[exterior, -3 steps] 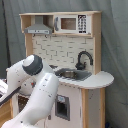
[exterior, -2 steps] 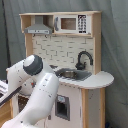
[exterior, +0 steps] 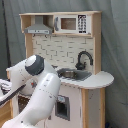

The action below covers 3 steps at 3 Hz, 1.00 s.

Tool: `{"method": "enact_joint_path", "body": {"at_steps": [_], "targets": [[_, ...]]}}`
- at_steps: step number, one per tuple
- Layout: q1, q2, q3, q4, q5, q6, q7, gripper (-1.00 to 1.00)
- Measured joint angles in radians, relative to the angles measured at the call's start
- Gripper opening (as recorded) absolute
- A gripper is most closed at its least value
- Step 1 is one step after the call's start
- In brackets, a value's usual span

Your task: Play with the kitchen

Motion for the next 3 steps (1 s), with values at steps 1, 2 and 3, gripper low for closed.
{"method": "enact_joint_path", "body": {"at_steps": [1, 2, 3], "targets": [[0.0, 0.0, -0.018, 0.032, -0.006, 0.086, -0.043, 1.0], [0.0, 0.0, -0.042, 0.075, -0.038, 0.162, -0.081, 1.0], [0.013, 0.006, -0.08, 0.103, -0.069, 0.172, -0.08, 1.0]]}}
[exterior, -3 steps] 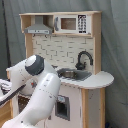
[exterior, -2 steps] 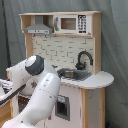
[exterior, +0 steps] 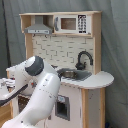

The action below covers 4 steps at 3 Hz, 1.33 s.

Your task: Play with the kitchen

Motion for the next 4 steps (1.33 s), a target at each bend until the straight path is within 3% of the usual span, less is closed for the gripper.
{"method": "enact_joint_path", "body": {"at_steps": [1, 2, 4], "targets": [[0.0, 0.0, 0.0, 0.0, 0.0, 0.0, 0.0, -1.0], [0.01, 0.005, -0.002, 0.01, -0.004, 0.007, 0.068, -1.0], [0.01, 0.007, 0.0, 0.011, -0.002, 0.007, 0.305, -1.0]]}}
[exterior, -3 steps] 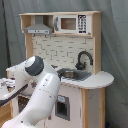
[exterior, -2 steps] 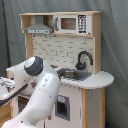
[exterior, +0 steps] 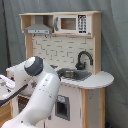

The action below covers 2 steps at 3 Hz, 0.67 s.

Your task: Play with the kitchen

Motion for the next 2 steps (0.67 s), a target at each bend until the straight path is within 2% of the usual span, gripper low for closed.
{"method": "enact_joint_path", "body": {"at_steps": [2], "targets": [[0.0, 0.002, 0.002, 0.002, 0.003, 0.0, 0.245, -1.0]]}}
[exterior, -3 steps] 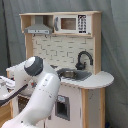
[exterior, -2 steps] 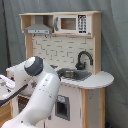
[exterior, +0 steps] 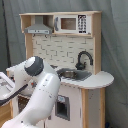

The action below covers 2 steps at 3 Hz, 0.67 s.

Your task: Play with the kitchen

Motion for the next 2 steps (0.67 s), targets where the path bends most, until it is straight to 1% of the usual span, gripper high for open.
{"method": "enact_joint_path", "body": {"at_steps": [2], "targets": [[0.0, 0.0, 0.001, 0.0, 0.001, 0.001, 0.256, -1.0]]}}
